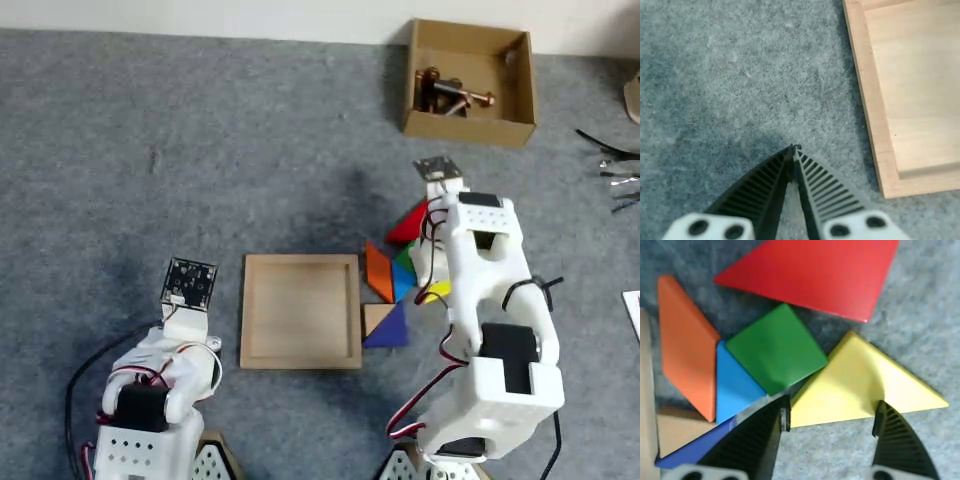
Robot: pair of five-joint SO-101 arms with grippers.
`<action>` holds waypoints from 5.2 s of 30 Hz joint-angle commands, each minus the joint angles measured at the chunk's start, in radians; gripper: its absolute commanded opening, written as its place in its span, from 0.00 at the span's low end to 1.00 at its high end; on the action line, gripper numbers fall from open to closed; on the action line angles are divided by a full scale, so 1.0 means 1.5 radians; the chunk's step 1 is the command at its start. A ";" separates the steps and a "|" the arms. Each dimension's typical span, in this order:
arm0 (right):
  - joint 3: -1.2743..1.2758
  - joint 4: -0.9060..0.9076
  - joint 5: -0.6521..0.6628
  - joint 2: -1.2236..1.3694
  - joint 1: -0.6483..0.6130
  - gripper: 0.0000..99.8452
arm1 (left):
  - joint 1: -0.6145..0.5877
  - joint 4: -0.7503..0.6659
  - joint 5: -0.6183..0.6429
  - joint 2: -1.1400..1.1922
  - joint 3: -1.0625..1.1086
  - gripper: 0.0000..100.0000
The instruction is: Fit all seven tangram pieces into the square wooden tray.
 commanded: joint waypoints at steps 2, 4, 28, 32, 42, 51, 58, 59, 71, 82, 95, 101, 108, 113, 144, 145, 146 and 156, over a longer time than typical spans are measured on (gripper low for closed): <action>0.010 -0.022 0.085 0.052 -0.018 0.24 | 0.004 0.004 0.004 -0.004 0.013 0.01; 0.010 -0.022 0.106 0.052 -0.028 0.24 | 0.004 0.004 0.004 -0.004 0.013 0.01; 0.012 0.049 0.356 0.052 -0.058 0.15 | 0.004 0.004 0.004 -0.004 0.013 0.01; 0.010 0.046 0.320 0.055 -0.057 0.15 | 0.004 0.004 0.004 -0.004 0.013 0.01; 0.009 0.043 0.293 0.055 -0.056 0.15 | 0.004 0.004 0.004 -0.004 0.013 0.01; 0.012 0.043 0.293 0.055 -0.055 0.15 | 0.004 0.004 0.004 -0.004 0.013 0.01; 0.012 0.043 0.293 0.055 -0.055 0.15 | 0.004 0.004 0.004 -0.004 0.013 0.01; 0.012 0.044 0.293 0.055 -0.055 0.15 | 0.004 0.004 0.004 -0.004 0.013 0.01; 0.013 0.048 0.293 0.055 -0.055 0.15 | 0.004 0.004 0.004 -0.004 0.013 0.01; 0.013 0.048 0.293 0.055 -0.055 0.15 | 0.004 0.004 0.004 -0.004 0.013 0.01; 0.013 0.048 0.294 0.055 -0.055 0.15 | 0.004 0.004 0.004 -0.004 0.013 0.01; 0.013 0.048 0.294 0.055 -0.055 0.15 | 0.004 0.004 0.004 -0.004 0.013 0.01; 0.013 0.048 0.294 0.055 -0.055 0.15 | 0.005 0.004 0.004 -0.004 0.013 0.01; 0.013 0.048 0.294 0.055 -0.055 0.15 | 0.005 0.004 0.004 -0.004 0.013 0.01; 0.006 0.048 0.168 0.051 -0.029 0.15 | 0.005 0.004 0.004 -0.004 0.013 0.01; 0.006 0.048 0.168 0.051 -0.029 0.15 | 0.005 0.004 0.004 -0.004 0.013 0.01; 0.006 0.048 0.168 0.051 -0.029 0.15 | 0.005 0.004 0.004 -0.004 0.013 0.01; -0.076 0.050 0.028 0.050 -0.031 0.15 | 0.005 0.004 0.004 -0.004 0.013 0.01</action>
